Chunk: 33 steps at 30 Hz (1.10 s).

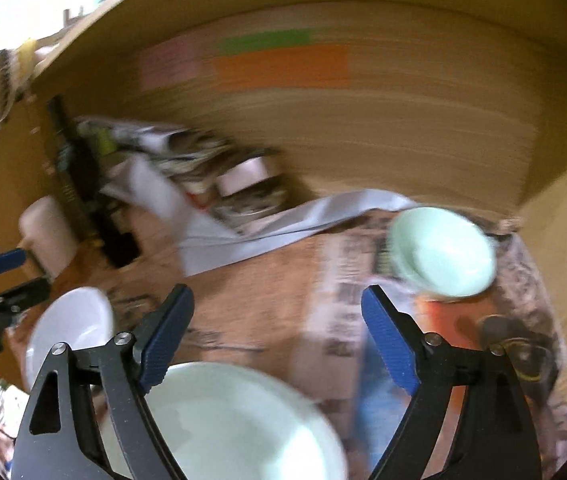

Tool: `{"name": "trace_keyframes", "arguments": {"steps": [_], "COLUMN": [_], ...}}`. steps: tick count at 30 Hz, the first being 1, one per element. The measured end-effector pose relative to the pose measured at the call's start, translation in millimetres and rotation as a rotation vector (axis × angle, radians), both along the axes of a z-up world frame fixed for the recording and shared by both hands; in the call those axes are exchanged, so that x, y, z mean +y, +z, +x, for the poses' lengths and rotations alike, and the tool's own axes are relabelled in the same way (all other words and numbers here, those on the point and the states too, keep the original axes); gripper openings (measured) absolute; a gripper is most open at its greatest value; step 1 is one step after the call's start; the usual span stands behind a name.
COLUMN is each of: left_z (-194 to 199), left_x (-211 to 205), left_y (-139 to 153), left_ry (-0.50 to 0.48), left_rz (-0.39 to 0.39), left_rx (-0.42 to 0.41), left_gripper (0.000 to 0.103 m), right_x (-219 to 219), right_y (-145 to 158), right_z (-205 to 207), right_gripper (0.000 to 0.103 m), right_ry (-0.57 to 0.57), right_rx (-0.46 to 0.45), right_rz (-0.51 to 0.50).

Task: Organize plates and bowls
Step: 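Open both grippers to release the white bowl onto the stack, then move both grippers to the mint-green bowl and grasp its rim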

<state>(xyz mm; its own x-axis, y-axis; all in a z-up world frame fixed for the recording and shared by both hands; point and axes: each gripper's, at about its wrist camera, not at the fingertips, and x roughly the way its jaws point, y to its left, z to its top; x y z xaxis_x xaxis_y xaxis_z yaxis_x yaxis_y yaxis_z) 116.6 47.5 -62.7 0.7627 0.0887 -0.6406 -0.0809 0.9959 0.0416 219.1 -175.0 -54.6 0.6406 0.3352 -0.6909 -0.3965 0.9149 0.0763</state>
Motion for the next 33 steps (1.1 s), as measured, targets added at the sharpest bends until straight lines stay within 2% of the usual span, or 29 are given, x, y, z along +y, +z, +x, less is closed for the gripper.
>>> {"name": "trace_keyframes", "arguments": {"steps": [5,17,24,25,26,29,33], "left_z": [29,109,154,159,164,178,187], "left_x": [-21,-58,-74,-75,-77,-83,-89], "left_y": [1,-11,-14,-15,-16,-22,-26], "left_ry": [-0.035,-0.116,-0.147,-0.147,-0.146,-0.153,-0.172], "left_rz": [0.022,0.044,0.054,0.057,0.058,0.054,0.052], "left_rx": [0.015,0.139,0.194,0.198,0.205,0.237,0.247], "left_gripper": [0.095,0.096,0.096,0.096,0.096,0.096,0.096], "right_x": [-40,-116,-142,-143,-143,-143,-141], "right_y": [-8,-47,-79,-82,-84,-90,-90], "right_z": [34,107,140,143,145,149,147], "right_gripper": [0.085,0.085,0.084,0.081,0.072,0.054,0.038], "right_ry": [-0.115,-0.34,-0.408,-0.407,-0.405,-0.383,-0.361], "right_rx": [0.012,0.107,0.219,0.229,0.236,0.267,0.269], "right_rz": [-0.044,-0.083,-0.052,-0.052,-0.051,-0.037,-0.01]}}
